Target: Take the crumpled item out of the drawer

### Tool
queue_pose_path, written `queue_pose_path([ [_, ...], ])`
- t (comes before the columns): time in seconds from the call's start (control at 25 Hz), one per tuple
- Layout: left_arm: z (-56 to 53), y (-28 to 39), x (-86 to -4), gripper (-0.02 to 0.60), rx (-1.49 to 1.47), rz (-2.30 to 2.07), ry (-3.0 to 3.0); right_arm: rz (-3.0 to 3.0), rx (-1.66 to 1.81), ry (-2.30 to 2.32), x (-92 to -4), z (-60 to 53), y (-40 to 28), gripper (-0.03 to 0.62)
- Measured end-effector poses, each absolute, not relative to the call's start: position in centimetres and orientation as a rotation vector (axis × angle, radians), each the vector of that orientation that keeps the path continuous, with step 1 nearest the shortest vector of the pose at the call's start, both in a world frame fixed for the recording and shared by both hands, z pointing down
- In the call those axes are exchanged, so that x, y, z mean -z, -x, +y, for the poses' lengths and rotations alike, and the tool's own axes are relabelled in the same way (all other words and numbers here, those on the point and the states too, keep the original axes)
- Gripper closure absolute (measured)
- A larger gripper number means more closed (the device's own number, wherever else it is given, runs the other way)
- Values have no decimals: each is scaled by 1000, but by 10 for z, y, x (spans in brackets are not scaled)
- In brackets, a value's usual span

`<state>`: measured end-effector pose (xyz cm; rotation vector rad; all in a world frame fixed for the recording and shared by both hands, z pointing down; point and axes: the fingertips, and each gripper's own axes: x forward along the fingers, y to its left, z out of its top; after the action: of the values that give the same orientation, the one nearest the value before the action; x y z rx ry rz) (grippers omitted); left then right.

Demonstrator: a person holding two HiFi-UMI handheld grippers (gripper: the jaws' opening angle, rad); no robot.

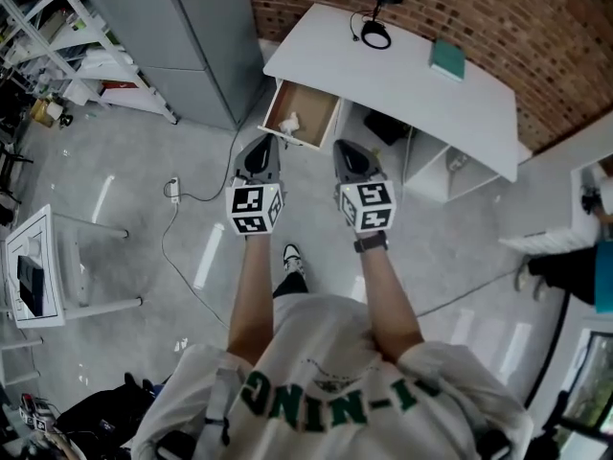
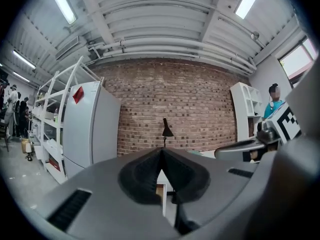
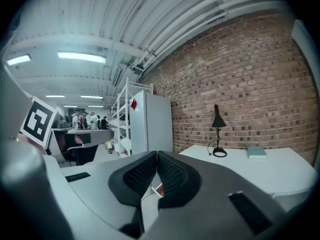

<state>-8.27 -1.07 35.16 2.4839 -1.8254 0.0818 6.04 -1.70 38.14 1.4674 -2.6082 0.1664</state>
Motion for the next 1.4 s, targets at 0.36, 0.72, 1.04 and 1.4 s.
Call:
queue_pose_path([
  [0.36,-96,128,-371,583,-115,-1747,-2496,-2572,-286,-1516,-403,-98,-17,589],
  [0.72,-144,142,-404,583,-163,-1607,-2500,-2486,-322,-1559,-421,-147,1,589],
  [1.04,-182,133,-442,583,-211,-1551,-2447,-2445,-401,-1483,-459,-178,-1,589],
  [1.4,-252,141,-490,580,-256,-1524,-2328,-2419,-494,-1351,-500,-247,13,589],
])
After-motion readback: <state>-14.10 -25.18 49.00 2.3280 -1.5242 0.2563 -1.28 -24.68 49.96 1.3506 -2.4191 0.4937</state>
